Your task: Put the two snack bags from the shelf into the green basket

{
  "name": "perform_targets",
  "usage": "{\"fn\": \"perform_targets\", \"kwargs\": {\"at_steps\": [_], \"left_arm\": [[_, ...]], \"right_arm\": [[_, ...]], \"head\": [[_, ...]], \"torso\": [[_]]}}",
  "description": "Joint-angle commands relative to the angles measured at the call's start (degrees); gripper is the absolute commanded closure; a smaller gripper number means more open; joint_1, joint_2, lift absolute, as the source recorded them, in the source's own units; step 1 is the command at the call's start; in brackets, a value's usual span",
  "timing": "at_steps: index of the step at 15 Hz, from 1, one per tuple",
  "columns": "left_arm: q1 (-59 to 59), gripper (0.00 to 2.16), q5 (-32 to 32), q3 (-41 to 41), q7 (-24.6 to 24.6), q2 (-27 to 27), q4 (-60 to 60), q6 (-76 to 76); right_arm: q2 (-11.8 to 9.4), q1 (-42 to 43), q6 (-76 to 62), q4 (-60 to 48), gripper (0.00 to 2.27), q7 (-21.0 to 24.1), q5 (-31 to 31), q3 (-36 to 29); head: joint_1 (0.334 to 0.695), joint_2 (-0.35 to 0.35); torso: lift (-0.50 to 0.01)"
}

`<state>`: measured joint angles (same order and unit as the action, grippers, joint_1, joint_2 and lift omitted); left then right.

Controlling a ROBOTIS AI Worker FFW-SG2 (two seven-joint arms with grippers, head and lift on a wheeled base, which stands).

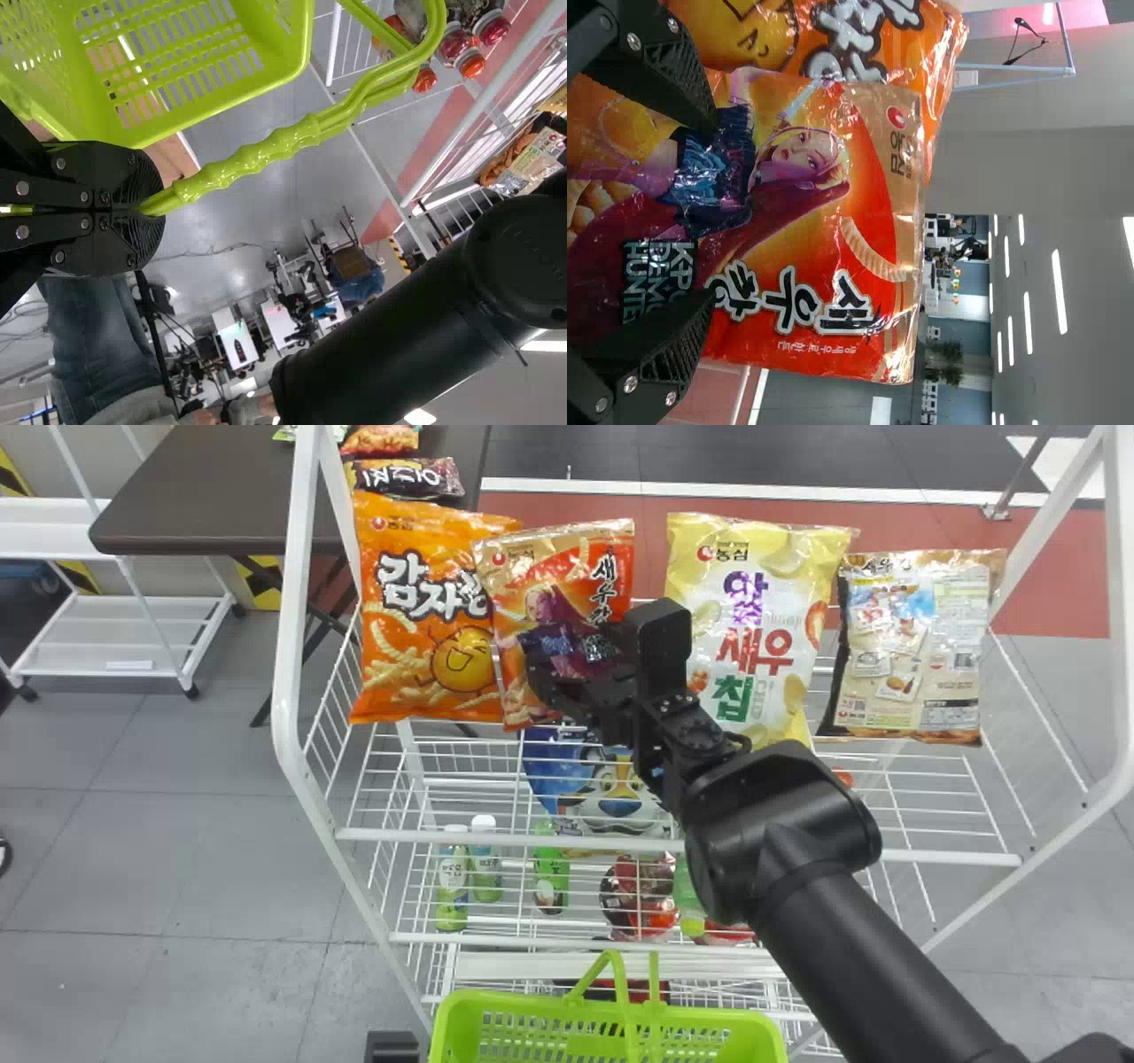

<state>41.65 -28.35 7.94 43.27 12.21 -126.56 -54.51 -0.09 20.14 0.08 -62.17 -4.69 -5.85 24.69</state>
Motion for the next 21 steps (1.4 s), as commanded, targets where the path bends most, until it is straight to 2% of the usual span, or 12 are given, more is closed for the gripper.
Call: {"fn": "perform_targets", "kwargs": {"at_steps": [1, 2, 4, 5, 11, 15, 19, 21], "left_arm": [[-0.17, 1.70, -0.30, -0.12, 0.06, 0.01, 0.44, 0.23], [-0.25, 1.70, -0.39, -0.12, 0.06, 0.01, 0.61, 0.40], [-0.69, 1.69, -0.39, -0.03, -0.12, -0.17, 1.23, 0.40], [-0.69, 1.70, -0.39, -0.03, -0.12, -0.26, 1.49, 0.58], [-0.17, 1.69, -0.39, -0.29, -0.12, -1.05, 1.41, 0.93], [0.80, 1.69, 0.66, -0.03, -0.29, -1.49, 0.18, 0.93], [1.68, 1.69, 3.30, 1.64, -0.91, -1.58, -2.55, 0.40], [2.38, 1.69, 3.83, 1.99, -1.17, -1.58, -3.52, 0.58]], "right_arm": [[0.14, 0.16, 2.17, 0.12, 1.04, -0.49, -0.04, -0.09], [0.14, -0.10, 1.99, 0.12, 1.64, -0.41, -0.04, -0.09], [0.14, -0.28, 1.46, 0.12, 2.19, -0.41, -0.22, -0.09], [0.14, -0.28, 0.41, 0.30, 2.25, 0.38, -0.13, 0.00], [0.14, -4.06, -4.86, -3.04, 2.25, 1.70, -0.22, -0.17], [0.14, -13.64, 2.69, -21.24, 2.25, 4.52, 0.92, 0.79], [0.14, -20.75, 12.36, -37.14, 2.25, 4.87, 0.04, 0.79], [-1.41, -23.39, 16.93, -42.68, 2.25, 6.54, 0.48, 0.71]], "head": [[0.695, -0.014], [0.695, -0.013], [0.695, -0.013], [0.695, -0.013], [0.695, -0.018], [0.695, -0.008], [0.695, 0.020], [0.695, 0.020]], "torso": [[-0.011], [-0.011], [-0.011], [-0.011], [-0.011], [-0.011], [-0.011], [-0.011]]}}
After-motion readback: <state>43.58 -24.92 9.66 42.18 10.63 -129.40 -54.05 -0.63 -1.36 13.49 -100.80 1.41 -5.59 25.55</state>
